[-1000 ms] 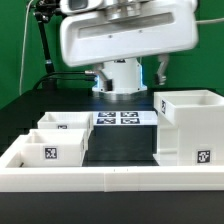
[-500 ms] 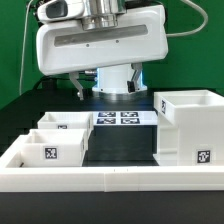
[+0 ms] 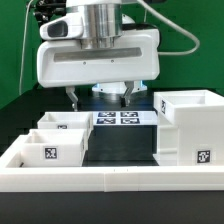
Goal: Assemble drawer
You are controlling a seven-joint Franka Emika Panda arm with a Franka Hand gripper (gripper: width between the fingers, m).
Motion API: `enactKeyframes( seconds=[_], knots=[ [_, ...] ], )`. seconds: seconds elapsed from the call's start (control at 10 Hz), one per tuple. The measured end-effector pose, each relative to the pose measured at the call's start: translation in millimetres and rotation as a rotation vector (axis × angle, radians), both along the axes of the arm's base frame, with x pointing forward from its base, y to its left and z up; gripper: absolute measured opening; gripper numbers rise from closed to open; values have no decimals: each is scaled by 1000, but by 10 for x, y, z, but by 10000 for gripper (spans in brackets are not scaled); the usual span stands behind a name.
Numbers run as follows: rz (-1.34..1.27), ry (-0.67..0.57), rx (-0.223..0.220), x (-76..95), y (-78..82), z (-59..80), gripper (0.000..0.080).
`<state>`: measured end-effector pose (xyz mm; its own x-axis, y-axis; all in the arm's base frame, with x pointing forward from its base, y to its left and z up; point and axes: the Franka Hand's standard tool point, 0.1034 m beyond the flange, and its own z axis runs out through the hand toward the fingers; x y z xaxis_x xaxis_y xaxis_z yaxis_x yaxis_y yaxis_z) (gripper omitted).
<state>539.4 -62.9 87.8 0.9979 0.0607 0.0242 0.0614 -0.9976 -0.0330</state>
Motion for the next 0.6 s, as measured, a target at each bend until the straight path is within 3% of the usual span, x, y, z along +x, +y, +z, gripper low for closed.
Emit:
enactKeyframes(
  seconds=[0.3, 0.6],
  knots=[
    [-32, -17, -34, -160, -241, -304, 649],
    [-28, -13, -31, -149, -216, -289, 649]
  ],
)
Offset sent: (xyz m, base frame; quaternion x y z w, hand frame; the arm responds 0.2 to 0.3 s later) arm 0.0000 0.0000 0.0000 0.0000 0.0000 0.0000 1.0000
